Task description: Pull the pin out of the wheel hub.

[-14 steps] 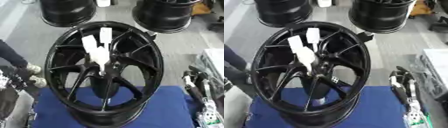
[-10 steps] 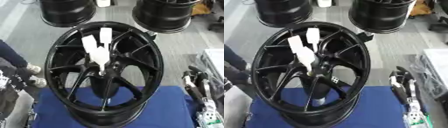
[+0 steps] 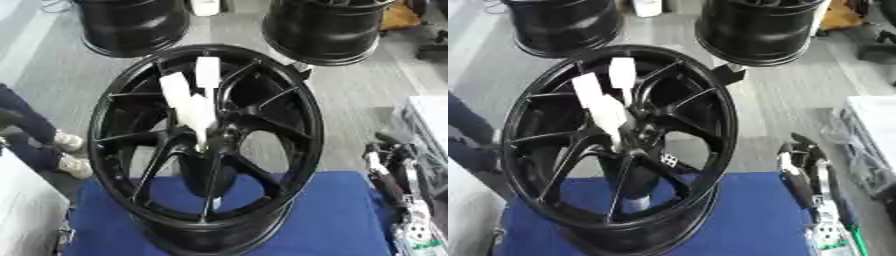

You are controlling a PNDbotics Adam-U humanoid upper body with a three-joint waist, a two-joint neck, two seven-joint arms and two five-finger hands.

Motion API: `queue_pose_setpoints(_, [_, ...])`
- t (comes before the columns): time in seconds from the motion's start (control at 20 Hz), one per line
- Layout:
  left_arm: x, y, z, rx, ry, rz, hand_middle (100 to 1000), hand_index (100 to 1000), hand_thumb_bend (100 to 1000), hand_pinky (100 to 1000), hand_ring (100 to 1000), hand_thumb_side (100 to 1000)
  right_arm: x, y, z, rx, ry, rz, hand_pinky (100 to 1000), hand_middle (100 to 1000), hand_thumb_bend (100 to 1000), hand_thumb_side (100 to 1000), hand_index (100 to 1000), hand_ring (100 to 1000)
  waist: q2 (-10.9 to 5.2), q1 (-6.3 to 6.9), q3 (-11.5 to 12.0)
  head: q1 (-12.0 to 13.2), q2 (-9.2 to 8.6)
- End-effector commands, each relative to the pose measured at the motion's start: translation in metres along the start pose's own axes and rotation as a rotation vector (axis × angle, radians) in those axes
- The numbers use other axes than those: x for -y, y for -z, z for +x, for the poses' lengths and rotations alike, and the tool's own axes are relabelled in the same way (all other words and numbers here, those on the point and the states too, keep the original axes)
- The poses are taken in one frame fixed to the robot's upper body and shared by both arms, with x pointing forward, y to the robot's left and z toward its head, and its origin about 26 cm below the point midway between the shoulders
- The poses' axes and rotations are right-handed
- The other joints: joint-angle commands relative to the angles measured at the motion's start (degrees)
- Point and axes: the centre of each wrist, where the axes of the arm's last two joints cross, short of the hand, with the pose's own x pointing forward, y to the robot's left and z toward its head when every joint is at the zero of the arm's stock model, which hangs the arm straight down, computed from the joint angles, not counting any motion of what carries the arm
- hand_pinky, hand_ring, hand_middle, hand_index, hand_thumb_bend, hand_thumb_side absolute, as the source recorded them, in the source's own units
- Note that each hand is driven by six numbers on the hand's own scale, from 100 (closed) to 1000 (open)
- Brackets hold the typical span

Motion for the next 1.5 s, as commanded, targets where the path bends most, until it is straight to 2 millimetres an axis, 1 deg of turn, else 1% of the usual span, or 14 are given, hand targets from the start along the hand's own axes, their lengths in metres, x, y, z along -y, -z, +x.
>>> queue_pose_setpoints(0.05, [-0.029,0.018,0.038,0.109,0.211,-0.151,690,747,337,718,792,462,0.008,0.005,0.003,0.019,-0.029,0.001,655,630,100,583,830,619,-0.95,0.29,-0.20,-0.19,0.33])
queue_pose_setpoints(0.2, [-0.054,0.041,0.067,0.166,0.435,-0.320,694,766,388,722,779,425,0.009,0.005,0.003,0.019,-0.036,0.007,654,630,100,583,830,619,-0.99,0.71,-0.73,0.14,0.34])
queue_pose_setpoints(0.25, [-0.061,0.050,0.077,0.190,0.512,-0.376,698,787,458,726,770,418,0.009,0.005,0.003,0.020,-0.039,0.011,654,630,100,584,830,619,-1.04,0.87,-1.04,0.27,0.28])
queue_pose_setpoints(0.35, [-0.070,0.068,0.092,0.238,0.653,-0.481,707,810,509,728,767,406,0.009,0.005,0.003,0.020,-0.043,0.019,654,630,100,587,830,619,-1.15,1.20,-1.70,0.61,0.09])
queue_pose_setpoints(0.4, [-0.071,0.076,0.095,0.258,0.706,-0.527,713,822,541,728,768,403,0.009,0.005,0.002,0.020,-0.044,0.023,654,630,100,590,830,619,-1.22,1.39,-2.02,0.80,0.02])
queue_pose_setpoints(0.45, [-0.070,0.084,0.098,0.279,0.750,-0.570,713,823,554,728,765,398,0.009,0.005,0.002,0.019,-0.046,0.027,654,630,100,591,830,619,-1.29,1.56,-2.27,0.89,-0.04])
queue_pose_setpoints(0.6, [-0.061,0.111,0.100,0.338,0.837,-0.674,721,839,606,730,763,406,0.010,0.004,0.001,0.019,-0.050,0.036,654,629,100,593,830,618,-1.58,1.95,-2.87,0.72,-0.11])
queue_pose_setpoints(0.75, [-0.045,0.142,0.094,0.355,0.898,-0.776,728,850,633,733,763,421,0.010,0.004,0.001,0.017,-0.052,0.042,654,629,100,594,830,618,-1.93,2.26,-3.20,0.64,-0.09])
queue_pose_setpoints(0.85, [-0.033,0.162,0.086,0.362,0.920,-0.834,726,852,669,728,758,460,0.010,0.003,0.000,0.016,-0.053,0.045,654,629,100,597,830,618,-2.04,2.37,-3.26,0.43,-0.23])
queue_pose_setpoints(0.95, [-0.021,0.179,0.077,0.365,0.933,-0.883,719,853,681,723,751,481,0.010,0.003,0.000,0.015,-0.052,0.050,654,629,100,598,830,618,-2.13,2.44,-3.43,0.36,-0.30])
queue_pose_setpoints(1.05, [-0.009,0.193,0.069,0.368,0.945,-0.921,694,851,698,715,719,501,0.009,0.003,0.000,0.017,-0.051,0.055,654,629,100,599,830,618,-2.16,2.50,-3.68,0.38,-0.47])
queue_pose_setpoints(1.25, [0.009,0.212,0.052,0.368,0.967,-0.966,683,848,709,712,679,515,0.007,0.004,0.001,0.021,-0.047,0.065,654,629,100,603,830,618,-2.10,2.59,-4.14,0.52,-0.79])
queue_pose_setpoints(1.5, [0.023,0.221,0.033,0.340,0.999,-1.018,677,842,710,707,643,541,0.005,0.006,0.001,0.024,-0.042,0.071,654,629,100,607,830,618,-2.03,2.67,-4.52,0.65,-1.05])
